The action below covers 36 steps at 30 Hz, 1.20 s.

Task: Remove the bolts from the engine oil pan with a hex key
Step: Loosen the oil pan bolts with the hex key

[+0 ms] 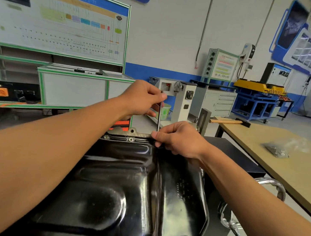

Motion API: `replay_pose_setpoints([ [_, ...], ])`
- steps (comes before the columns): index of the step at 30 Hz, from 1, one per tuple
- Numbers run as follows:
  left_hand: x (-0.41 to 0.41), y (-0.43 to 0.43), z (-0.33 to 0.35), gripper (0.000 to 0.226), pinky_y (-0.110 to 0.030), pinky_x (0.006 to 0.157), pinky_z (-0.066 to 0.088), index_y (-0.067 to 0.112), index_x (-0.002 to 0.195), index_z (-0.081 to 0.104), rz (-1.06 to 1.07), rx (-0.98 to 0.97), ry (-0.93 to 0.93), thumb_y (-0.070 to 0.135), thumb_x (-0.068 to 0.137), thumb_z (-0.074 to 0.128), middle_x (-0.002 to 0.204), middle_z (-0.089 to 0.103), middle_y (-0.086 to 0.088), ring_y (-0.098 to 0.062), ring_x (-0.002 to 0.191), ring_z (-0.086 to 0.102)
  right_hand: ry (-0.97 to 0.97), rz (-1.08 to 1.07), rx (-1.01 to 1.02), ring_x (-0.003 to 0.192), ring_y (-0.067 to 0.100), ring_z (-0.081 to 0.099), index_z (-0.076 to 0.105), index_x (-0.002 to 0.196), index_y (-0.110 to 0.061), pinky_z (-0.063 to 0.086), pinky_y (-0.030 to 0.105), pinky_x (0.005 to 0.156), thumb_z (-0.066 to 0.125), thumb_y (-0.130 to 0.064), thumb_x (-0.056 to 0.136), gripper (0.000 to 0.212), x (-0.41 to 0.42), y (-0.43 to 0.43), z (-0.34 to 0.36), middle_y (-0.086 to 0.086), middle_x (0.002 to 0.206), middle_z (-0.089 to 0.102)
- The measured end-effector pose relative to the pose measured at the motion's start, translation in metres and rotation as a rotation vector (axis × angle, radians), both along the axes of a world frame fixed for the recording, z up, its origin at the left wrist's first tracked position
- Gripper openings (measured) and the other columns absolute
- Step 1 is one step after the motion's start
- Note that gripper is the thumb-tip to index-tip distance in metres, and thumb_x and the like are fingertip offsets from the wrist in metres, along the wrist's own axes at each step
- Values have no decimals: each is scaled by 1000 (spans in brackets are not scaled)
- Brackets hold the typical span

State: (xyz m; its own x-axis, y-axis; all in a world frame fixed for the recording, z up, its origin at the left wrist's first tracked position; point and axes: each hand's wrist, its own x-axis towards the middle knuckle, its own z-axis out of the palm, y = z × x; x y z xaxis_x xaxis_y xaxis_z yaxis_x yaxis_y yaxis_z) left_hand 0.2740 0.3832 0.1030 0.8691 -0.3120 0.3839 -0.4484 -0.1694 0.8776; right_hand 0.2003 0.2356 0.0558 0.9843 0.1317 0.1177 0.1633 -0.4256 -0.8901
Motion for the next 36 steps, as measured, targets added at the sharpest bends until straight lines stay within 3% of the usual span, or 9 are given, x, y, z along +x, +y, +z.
replay_pose_setpoints([
  [3,0,-11,-3,16,-19,50,52,2,88,72,-35,39,-41,14,96,64,66,68,2,-3,56,63,43,25,46,41,6,35,74,89,1,25,15,37,64,-29,97,33,1,-1,0,1,59,64],
  [9,1,-12,-5,14,-20,52,52,5,92,71,-82,19,-4,13,98,60,66,68,0,-6,56,64,-13,62,110,43,9,35,71,77,-6,25,15,39,61,-25,99,30,1,-7,-8,0,54,59],
  [13,2,-16,-7,14,-21,51,53,9,92,71,-75,49,-28,15,98,60,61,68,5,-3,56,64,-25,60,132,42,9,34,70,77,-6,26,15,37,61,-23,99,30,1,-7,-10,0,54,60],
  [20,0,-17,-10,14,-19,49,51,7,101,69,-49,55,-30,15,100,58,70,67,0,0,53,62,-70,13,147,36,8,34,71,74,-3,26,17,38,63,-21,98,31,1,-2,-15,4,55,61],
  [23,-1,-16,-9,15,-20,49,51,9,101,70,-47,56,-40,17,100,58,70,68,2,-2,55,60,-176,-41,96,37,8,34,71,65,-7,27,18,40,65,-25,96,37,1,-2,-21,6,53,58],
  [25,-2,-16,-8,13,-21,48,50,12,99,70,-58,79,-61,17,100,58,71,69,4,-3,57,59,-215,-65,92,35,6,33,67,55,-13,26,16,39,66,-26,97,43,1,-3,-26,-3,43,51],
  [27,-3,-16,-8,12,-21,48,50,13,106,68,-81,81,-63,15,99,58,71,69,5,-5,59,58,-224,-83,100,34,6,31,66,51,-15,25,16,38,66,-27,96,47,2,-3,-29,-7,38,47],
  [31,-4,-14,-8,35,-22,49,51,15,133,57,-85,96,-121,13,98,60,69,72,8,-4,72,62,-216,-92,102,37,10,30,69,56,-11,24,20,38,68,-31,95,44,4,-2,-28,10,50,51],
  [36,-2,-13,-5,33,-20,48,50,13,131,60,-78,146,-168,12,98,59,73,73,7,6,62,63,-173,-79,127,34,11,30,71,56,-13,24,19,37,69,-31,94,43,4,-2,-27,11,48,50],
])
